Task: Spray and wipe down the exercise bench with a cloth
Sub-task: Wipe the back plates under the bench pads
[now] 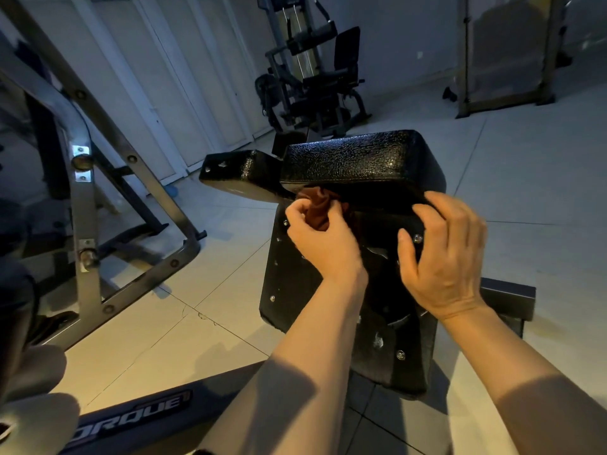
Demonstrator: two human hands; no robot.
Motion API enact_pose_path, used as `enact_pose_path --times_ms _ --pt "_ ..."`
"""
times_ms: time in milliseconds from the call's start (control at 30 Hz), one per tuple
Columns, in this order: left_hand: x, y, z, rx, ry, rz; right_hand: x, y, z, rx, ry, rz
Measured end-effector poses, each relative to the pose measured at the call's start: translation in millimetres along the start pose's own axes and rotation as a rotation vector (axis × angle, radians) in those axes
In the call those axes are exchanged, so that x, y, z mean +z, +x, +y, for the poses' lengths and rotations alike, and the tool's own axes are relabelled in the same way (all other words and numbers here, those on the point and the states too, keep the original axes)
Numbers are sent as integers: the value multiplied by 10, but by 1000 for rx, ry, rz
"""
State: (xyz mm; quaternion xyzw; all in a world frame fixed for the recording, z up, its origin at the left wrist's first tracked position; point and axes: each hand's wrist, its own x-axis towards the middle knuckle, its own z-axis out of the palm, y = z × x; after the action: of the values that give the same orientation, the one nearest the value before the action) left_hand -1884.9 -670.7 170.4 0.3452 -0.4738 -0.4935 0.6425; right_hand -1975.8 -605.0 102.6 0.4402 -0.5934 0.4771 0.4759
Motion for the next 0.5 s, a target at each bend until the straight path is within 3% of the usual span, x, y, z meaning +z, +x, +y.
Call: enact_pose_path --times_ms 133,200,300,367,500 --pt "106 -182 -353 -172 156 -131 -1 41 146 32 -22 -4" --pt "112 -206 -405 -149 178 26 29 92 166 81 -14 28" --pt "140 -86 -208 11 30 260 107 141 91 108 49 28" --pt "141 9 -109 82 -20 240 139 142 26 148 93 17" --pt "52 102 -279 44 218 2 150 130 -4 171 111 7"
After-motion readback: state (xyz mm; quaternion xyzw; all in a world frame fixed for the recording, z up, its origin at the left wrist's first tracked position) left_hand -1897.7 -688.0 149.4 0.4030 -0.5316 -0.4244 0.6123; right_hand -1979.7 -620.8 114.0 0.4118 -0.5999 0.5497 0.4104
